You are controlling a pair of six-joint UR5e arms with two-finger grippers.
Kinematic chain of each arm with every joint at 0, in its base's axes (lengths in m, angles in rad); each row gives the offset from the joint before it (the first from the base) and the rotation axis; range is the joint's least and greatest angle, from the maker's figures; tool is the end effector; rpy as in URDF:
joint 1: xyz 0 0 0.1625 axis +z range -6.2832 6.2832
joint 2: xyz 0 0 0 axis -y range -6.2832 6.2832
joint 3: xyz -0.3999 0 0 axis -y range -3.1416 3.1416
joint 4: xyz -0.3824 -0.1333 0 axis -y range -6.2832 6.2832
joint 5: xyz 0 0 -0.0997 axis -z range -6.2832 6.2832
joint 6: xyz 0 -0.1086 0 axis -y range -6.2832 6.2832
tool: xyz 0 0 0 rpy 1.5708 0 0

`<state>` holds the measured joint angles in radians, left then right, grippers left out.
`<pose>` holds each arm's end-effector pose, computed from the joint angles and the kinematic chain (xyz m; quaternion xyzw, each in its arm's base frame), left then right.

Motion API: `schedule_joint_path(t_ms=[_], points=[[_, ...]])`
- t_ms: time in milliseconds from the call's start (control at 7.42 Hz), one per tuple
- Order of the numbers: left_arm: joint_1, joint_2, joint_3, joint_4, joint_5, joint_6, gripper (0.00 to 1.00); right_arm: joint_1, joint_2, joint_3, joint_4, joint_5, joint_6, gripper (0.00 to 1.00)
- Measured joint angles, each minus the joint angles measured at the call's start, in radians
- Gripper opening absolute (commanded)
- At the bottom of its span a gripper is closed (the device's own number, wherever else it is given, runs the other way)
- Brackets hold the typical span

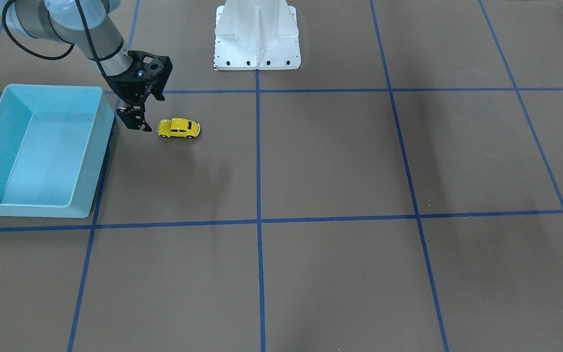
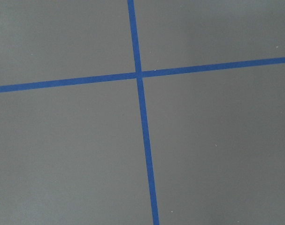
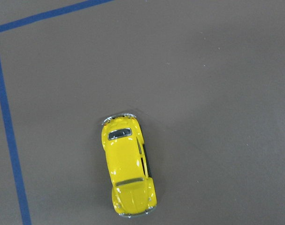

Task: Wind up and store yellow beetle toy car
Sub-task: 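Move the right gripper over the yellow car and grip it, then lift the car with the right gripper and carry it toward the bin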

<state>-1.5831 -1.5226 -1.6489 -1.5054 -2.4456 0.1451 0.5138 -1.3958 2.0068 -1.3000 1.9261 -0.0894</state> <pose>-0.0556 -0.4595 0.6236 0.0173 0.4235 0.0526 0.9042 -0.4101 -0.3411 0.3247 0.2975 -0.3369 -0.5461 0.7070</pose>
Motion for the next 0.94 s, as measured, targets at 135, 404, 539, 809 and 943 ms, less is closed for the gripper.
schedule_joint_path(t_ms=[135, 404, 539, 809, 943], points=[[0.000, 0.001, 0.001, 0.000, 0.000, 0.000, 1.00, -0.037, 0.000, -0.015, 0.028, -0.040, 0.004, 0.99], [0.000, 0.001, 0.001, 0.000, -0.001, 0.000, 1.00, -0.091, -0.006, -0.035, 0.072, -0.093, 0.006, 0.99], [0.000, 0.001, 0.002, -0.001, -0.001, 0.000, 1.00, -0.106, -0.008, -0.060, 0.120, -0.112, 0.005, 0.99], [0.000, 0.001, 0.002, -0.001, -0.001, 0.001, 1.00, -0.112, -0.007, -0.091, 0.175, -0.122, 0.002, 0.99], [0.000, 0.001, 0.002, -0.001, -0.001, 0.000, 1.00, -0.112, -0.007, -0.095, 0.182, -0.120, 0.000, 0.99]])
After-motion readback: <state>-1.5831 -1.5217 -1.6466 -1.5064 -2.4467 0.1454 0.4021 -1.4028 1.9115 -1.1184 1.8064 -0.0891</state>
